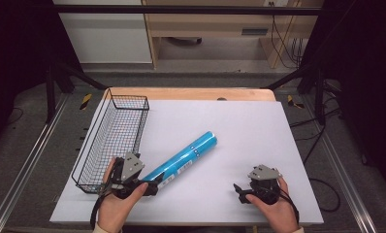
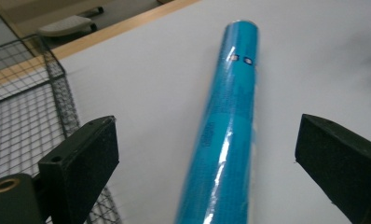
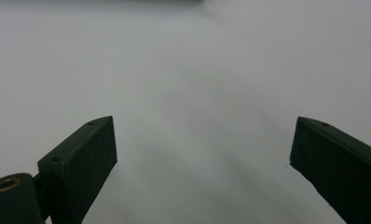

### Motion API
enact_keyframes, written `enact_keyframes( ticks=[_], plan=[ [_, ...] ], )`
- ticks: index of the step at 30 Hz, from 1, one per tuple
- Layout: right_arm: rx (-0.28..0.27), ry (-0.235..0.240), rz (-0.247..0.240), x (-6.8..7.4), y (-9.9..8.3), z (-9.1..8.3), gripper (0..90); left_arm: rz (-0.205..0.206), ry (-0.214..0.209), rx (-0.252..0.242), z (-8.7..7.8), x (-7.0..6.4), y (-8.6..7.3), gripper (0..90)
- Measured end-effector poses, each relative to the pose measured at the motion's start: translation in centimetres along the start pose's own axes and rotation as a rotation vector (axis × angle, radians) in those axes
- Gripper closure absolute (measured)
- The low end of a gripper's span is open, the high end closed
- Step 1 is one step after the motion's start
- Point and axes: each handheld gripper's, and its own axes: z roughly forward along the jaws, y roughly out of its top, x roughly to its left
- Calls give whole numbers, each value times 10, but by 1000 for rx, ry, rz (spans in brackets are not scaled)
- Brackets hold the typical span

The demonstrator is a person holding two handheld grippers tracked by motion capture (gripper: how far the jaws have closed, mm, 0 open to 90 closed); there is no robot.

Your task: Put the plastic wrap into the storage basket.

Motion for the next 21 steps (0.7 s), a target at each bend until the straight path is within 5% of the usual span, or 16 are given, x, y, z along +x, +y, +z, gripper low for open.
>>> enact_keyframes(
  ticks=[4, 9, 11, 13, 16, 21],
  plan=[
    [2, -4, 14, -3, -2, 0, 77, 48, -45, 57, 8, -14, 4, 54],
    [12, 0, 11, -4, -3, 1, 77, 117, -123, 186, 32, -34, 9, 47],
    [11, 3, 14, -3, -3, 1, 77, 136, -120, 208, 36, -35, 10, 48],
    [10, 12, 7, -2, -3, 1, 77, 177, -113, 298, 53, -39, 12, 51],
    [7, 16, 4, -1, -2, 1, 77, 197, -89, 354, 65, -35, 14, 72],
    [-2, 27, -6, 0, -1, 0, 77, 184, -51, 406, 79, -25, 19, 80]
  ],
)
